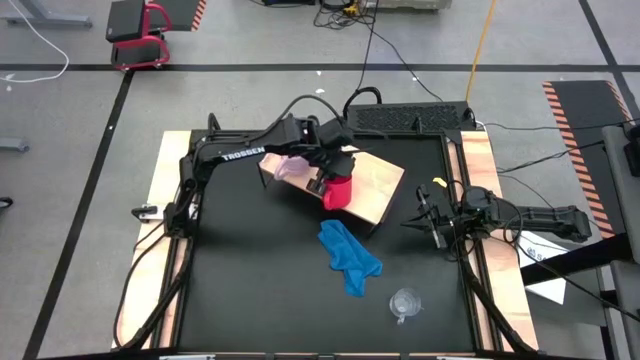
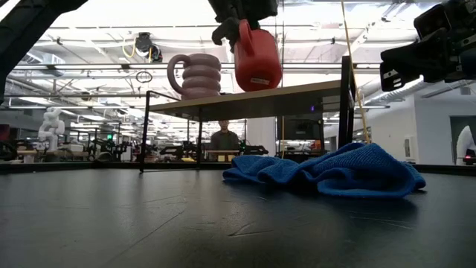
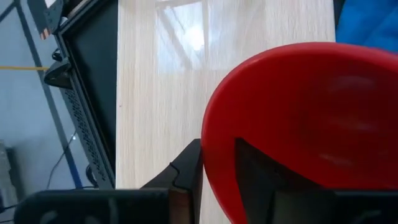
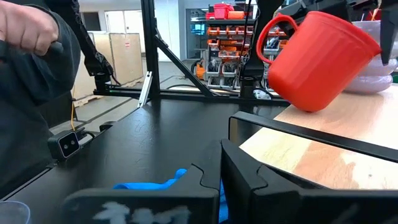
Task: Stack small to large cups/mugs on shelf
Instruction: Put the red mug on the shelf
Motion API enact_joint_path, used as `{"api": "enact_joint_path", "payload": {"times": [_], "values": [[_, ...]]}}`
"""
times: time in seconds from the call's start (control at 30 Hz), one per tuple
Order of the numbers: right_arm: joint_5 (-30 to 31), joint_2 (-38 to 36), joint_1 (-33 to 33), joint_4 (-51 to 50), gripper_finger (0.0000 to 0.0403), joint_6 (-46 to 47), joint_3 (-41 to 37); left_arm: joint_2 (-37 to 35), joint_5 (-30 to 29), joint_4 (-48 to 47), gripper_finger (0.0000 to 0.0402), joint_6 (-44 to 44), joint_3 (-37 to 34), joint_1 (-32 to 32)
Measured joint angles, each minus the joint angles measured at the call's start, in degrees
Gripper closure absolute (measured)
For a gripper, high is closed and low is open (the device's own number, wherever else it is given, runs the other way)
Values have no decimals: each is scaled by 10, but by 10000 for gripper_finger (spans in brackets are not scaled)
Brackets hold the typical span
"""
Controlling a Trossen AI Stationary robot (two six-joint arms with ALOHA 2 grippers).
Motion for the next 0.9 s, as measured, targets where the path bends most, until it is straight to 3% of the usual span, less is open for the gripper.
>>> {"api": "enact_joint_path", "payload": {"times": [0.27,0.9], "values": [[0,0,0,-2,403,4,0,-3,-44,4,385,8,1,-20],[0,0,0,-2,403,18,0,-2,-157,-3,387,31,1,-16]]}}
